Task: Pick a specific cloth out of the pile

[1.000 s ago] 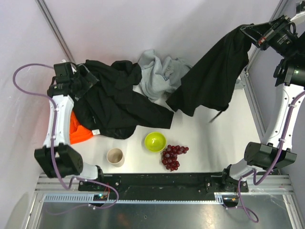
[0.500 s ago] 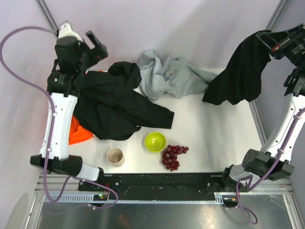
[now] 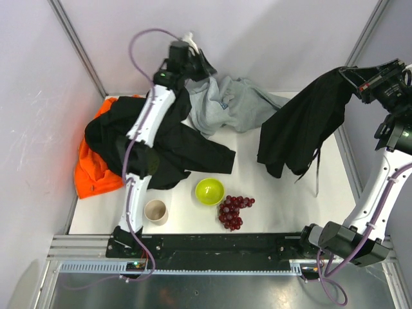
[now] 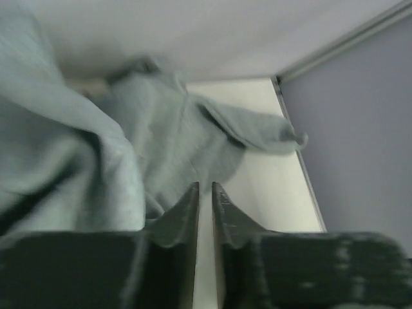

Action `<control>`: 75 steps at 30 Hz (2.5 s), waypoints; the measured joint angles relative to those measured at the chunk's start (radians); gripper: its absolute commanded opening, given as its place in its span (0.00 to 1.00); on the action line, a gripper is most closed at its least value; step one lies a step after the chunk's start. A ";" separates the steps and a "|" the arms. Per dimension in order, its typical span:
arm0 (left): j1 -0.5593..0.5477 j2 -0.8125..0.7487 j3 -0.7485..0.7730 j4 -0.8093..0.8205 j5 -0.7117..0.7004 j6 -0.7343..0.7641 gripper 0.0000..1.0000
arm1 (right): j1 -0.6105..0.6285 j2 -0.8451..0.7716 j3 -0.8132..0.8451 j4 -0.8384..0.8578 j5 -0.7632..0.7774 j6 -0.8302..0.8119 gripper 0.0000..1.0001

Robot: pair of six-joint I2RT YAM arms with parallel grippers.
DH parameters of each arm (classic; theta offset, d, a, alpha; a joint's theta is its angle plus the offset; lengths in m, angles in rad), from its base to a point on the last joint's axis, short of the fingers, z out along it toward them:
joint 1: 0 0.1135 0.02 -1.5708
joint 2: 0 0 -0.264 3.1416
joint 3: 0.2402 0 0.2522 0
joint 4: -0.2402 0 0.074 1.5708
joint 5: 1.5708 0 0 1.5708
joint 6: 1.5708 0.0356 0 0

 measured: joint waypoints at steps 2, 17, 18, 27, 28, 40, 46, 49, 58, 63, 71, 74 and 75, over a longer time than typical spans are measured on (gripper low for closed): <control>-0.021 0.098 0.002 0.019 0.060 -0.050 0.02 | -0.001 -0.005 -0.026 -0.017 0.007 -0.008 0.00; -0.058 0.286 -0.076 0.125 0.153 -0.147 0.01 | -0.002 -0.013 -0.170 -0.108 0.049 -0.093 0.00; -0.050 0.286 -0.092 0.127 0.140 -0.145 0.01 | -0.002 -0.012 -0.170 -0.114 0.053 -0.099 0.00; 0.065 0.283 -0.159 0.039 -0.054 -0.069 0.01 | -0.002 0.013 -0.158 -0.131 0.068 -0.130 0.00; 0.077 0.275 -0.177 0.031 -0.086 -0.055 0.01 | -0.002 0.019 -0.153 -0.137 0.068 -0.130 0.00; 0.311 -0.035 -0.610 -0.039 -0.396 0.009 0.01 | -0.003 0.083 -0.058 -0.173 0.093 -0.168 0.00; 0.491 -0.154 -0.717 -0.105 -0.512 0.017 0.01 | -0.004 0.117 0.005 -0.183 0.117 -0.183 0.00; 0.523 -0.161 -0.713 -0.122 -0.504 0.027 0.01 | -0.004 0.138 0.039 -0.184 0.129 -0.183 0.00; 0.325 -0.161 -0.527 -0.172 -0.389 0.078 0.08 | -0.004 0.232 0.290 -0.203 0.161 -0.165 0.00; 0.197 -0.163 -0.336 -0.140 -0.253 0.085 0.27 | -0.004 0.219 0.330 -0.194 0.161 -0.147 0.00; 0.096 -0.081 -0.193 -0.061 -0.026 0.055 0.78 | -0.004 0.217 0.308 -0.204 0.163 -0.144 0.00; 0.059 0.013 -0.192 -0.043 0.041 0.041 0.76 | -0.004 0.214 0.291 -0.207 0.164 -0.144 0.00; 0.046 0.048 -0.198 -0.039 0.062 0.032 0.74 | -0.004 0.212 0.282 -0.209 0.164 -0.145 0.00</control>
